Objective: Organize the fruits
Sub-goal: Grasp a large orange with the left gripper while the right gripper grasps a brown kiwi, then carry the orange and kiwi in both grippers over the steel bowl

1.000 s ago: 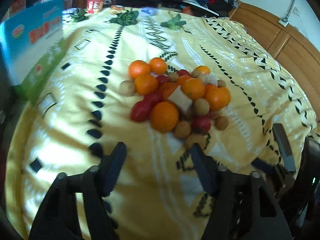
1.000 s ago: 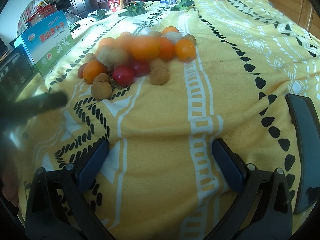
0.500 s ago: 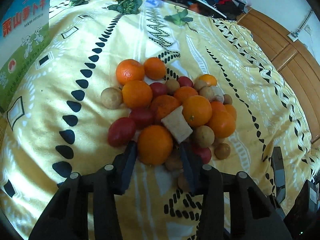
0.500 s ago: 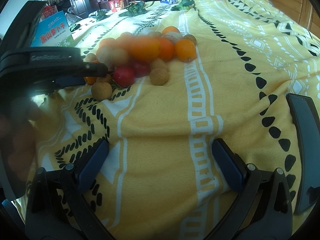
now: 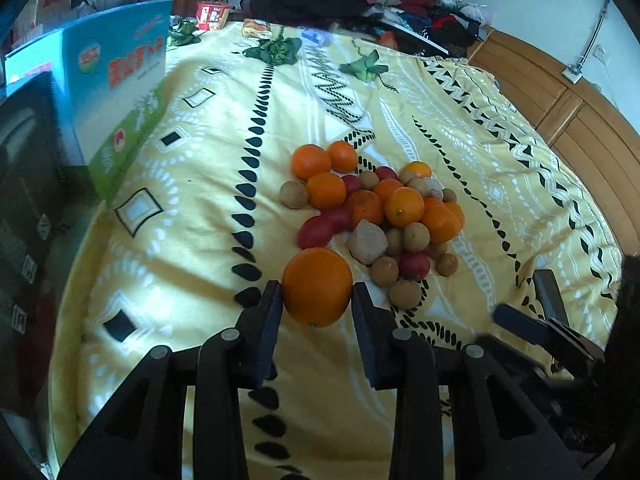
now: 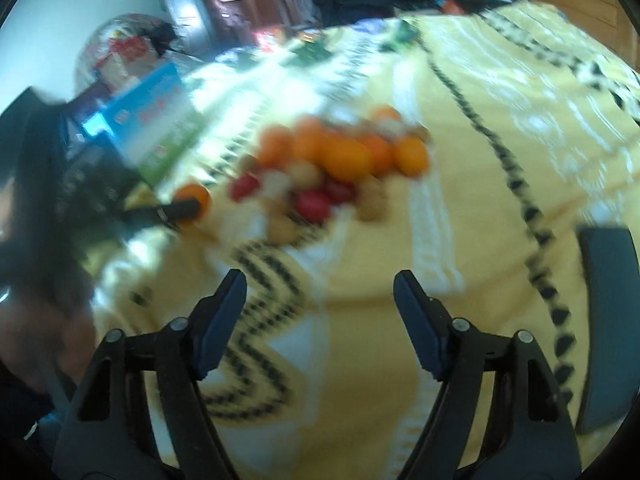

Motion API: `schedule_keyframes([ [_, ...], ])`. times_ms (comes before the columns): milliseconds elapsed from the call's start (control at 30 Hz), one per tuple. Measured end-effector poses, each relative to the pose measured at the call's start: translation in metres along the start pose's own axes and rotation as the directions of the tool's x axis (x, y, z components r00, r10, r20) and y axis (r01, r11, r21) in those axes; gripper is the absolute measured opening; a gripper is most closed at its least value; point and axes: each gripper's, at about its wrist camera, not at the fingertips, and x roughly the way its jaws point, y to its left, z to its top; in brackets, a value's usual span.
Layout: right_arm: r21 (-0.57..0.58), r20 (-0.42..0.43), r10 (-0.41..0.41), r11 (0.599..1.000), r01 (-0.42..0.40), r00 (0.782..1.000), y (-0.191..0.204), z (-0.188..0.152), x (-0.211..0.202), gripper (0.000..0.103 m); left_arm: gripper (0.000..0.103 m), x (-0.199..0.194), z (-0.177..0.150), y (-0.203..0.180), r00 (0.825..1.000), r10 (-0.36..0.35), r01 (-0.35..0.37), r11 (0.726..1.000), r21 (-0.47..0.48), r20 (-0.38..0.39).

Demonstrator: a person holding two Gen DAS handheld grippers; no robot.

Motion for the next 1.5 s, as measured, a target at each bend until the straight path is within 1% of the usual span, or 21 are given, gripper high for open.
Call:
schedule_keyframes([
  [33, -0.002, -0.021, 0.026, 1.0, -0.026, 0.999, 0.004, 0.006, 0.009, 0.052, 0.036, -0.003, 0.0, 0.001, 1.0, -0.001, 0.001, 1.0, -0.002, 0.004],
  [67, -0.003, -0.042, 0.039, 0.999, -0.039, 0.998, 0.007, 0.011, 0.02, 0.043, 0.036, -0.005, 0.001, 0.002, 1.0, -0.003, 0.003, 1.0, -0.005, 0.008],
  [167, 0.01, -0.079, 0.032, 0.999, -0.031, 0.996, 0.008, 0.019, 0.045, 0.042, 0.036, -0.011, 0.003, 0.004, 1.0, -0.006, 0.006, 1.0, -0.005, 0.019],
  [267, 0.058, -0.12, 0.027, 0.998, -0.02, 0.992, 0.003, 0.021, 0.067, 0.043, 0.036, -0.01, 0.004, 0.005, 1.0, -0.011, 0.011, 1.0, -0.007, 0.019],
  [433, 0.046, -0.123, 0.004, 0.999, 0.001, 0.992, 0.006, 0.023, 0.077, 0.043, 0.036, -0.005, 0.003, 0.003, 1.0, -0.019, 0.019, 1.0, -0.004, 0.012],
  [500, 0.021, -0.129, -0.02, 1.0, 0.023, 0.991, 0.01, 0.022, 0.08, 0.041, 0.036, -0.006, 0.003, 0.002, 1.0, -0.021, 0.021, 1.0, -0.006, 0.009],
  [533, 0.011, -0.133, -0.033, 0.999, 0.034, 0.991, 0.01, 0.023, 0.08, 0.028, 0.036, -0.008, 0.003, 0.003, 1.0, -0.021, 0.021, 1.0, -0.007, 0.013],
  [567, 0.001, -0.136, -0.04, 0.999, 0.041, 0.99, 0.013, 0.023, 0.079, 0.028, 0.036, -0.012, 0.004, 0.003, 1.0, -0.02, 0.021, 1.0, -0.006, 0.019],
  [633, -0.023, -0.117, -0.058, 0.998, 0.056, 0.991, 0.02, 0.024, 0.069, 0.028, 0.036, -0.022, 0.006, 0.004, 0.999, -0.015, 0.016, 1.0, -0.002, 0.043],
  [733, -0.059, -0.06, -0.074, 0.996, 0.07, 0.995, 0.037, 0.03, 0.045, 0.028, 0.036, -0.046, 0.012, 0.008, 0.996, -0.004, 0.005, 1.0, -0.003, 0.089],
  [833, -0.08, 0.009, -0.058, 0.995, 0.058, 0.998, 0.062, 0.045, 0.019, 0.028, 0.036, -0.081, 0.02, 0.016, 0.988, 0.027, -0.027, 1.0, -0.004, 0.152],
  [967, -0.139, 0.075, -0.019, 0.99, 0.029, 0.997, 0.107, 0.071, -0.005, 0.028, 0.036, -0.132, 0.031, 0.04, 0.967, 0.078, -0.07, 0.997, -0.042, 0.241],
  [1067, -0.187, 0.1, 0.015, 0.982, 0.004, 0.995, 0.144, 0.086, -0.014, 0.028, 0.036, -0.178, 0.037, 0.071, 0.938, 0.151, -0.127, 0.987, -0.097, 0.313],
  [1133, -0.225, 0.113, 0.043, 0.974, -0.016, 0.993, 0.175, 0.095, -0.018, 0.028, 0.036, -0.205, 0.039, 0.094, 0.916, 0.204, -0.164, 0.976, -0.141, 0.345],
  [1167, -0.24, 0.117, 0.057, 0.97, -0.027, 0.991, 0.189, 0.098, -0.019, 0.028, 0.036, -0.215, 0.039, 0.104, 0.908, 0.22, -0.173, 0.972, -0.16, 0.355],
  [1200, -0.253, 0.117, 0.069, 0.967, -0.038, 0.991, 0.202, 0.099, -0.019, 0.028, 0.036, -0.229, 0.038, 0.12, 0.895, 0.251, -0.191, 0.963, -0.191, 0.368],
  [1233, -0.27, 0.116, 0.085, 0.961, -0.051, 0.99, 0.217, 0.101, -0.019, 0.028, 0.036, -0.238, 0.036, 0.13, 0.886, 0.273, -0.205, 0.956, -0.211, 0.374],
  [1300, -0.313, 0.116, 0.117, 0.947, -0.076, 0.986, 0.248, 0.103, -0.018, 0.028, 0.036, -0.261, 0.029, 0.159, 0.862, 0.334, -0.239, 0.932, -0.273, 0.382],
  [1367, -0.354, 0.107, 0.151, 0.929, -0.105, 0.983, 0.281, 0.104, -0.014, 0.028, 0.036, -0.276, 0.021, 0.183, 0.845, 0.377, -0.261, 0.909, -0.324, 0.38],
  [1400, -0.37, 0.101, 0.164, 0.922, -0.116, 0.981, 0.293, 0.103, -0.012, 0.028, 0.036, -0.285, 0.015, 0.199, 0.833, 0.404, -0.273, 0.895, -0.354, 0.378],
  [1500, -0.42, 0.078, 0.205, 0.894, -0.154, 0.976, 0.335, 0.099, -0.005, 0.028, 0.036, -0.3, 0.001, 0.231, 0.814, 0.453, -0.294, 0.861, -0.415, 0.363],
])
